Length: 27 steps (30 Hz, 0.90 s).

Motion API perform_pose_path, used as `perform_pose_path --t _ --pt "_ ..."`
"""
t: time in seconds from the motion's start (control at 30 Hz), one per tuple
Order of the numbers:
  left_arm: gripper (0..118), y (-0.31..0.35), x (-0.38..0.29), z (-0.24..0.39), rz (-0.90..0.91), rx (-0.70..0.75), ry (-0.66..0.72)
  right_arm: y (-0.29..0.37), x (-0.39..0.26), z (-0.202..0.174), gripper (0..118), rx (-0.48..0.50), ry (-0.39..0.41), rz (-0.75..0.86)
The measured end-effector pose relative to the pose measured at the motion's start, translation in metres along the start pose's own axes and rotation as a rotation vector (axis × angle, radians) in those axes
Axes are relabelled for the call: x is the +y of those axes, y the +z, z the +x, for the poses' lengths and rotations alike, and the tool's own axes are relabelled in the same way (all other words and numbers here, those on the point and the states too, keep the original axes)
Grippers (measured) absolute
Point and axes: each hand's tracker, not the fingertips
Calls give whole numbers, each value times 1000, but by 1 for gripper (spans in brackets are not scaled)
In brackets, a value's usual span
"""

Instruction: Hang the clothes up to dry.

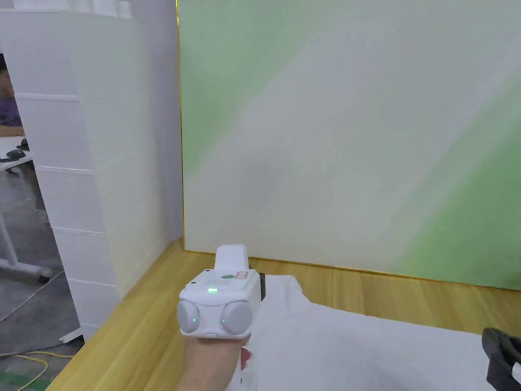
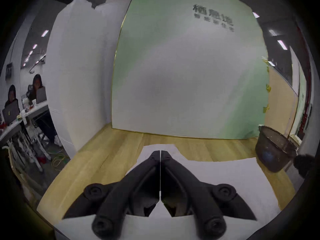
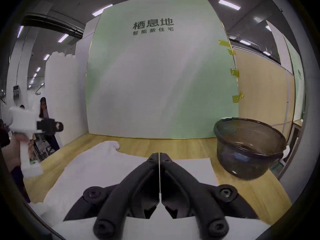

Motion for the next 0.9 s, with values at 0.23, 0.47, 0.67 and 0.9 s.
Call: perform_pose_path --t 0.23,0.47,0.67,0.9 --pt "97 -92 16 -55 -152 68 -11 -8 -14 7 0 -26 66 -57" --pt "112 -173 15 -94 -287 151 -2 -22 -22 16 0 -30 50 -95" --pt "112 -231 10 -114 -374 167 -7 -35 -22 21 0 -25 75 -112" --pt "103 -254 0 -125 -435 176 -17 -50 -20 27 0 -18 61 -127"
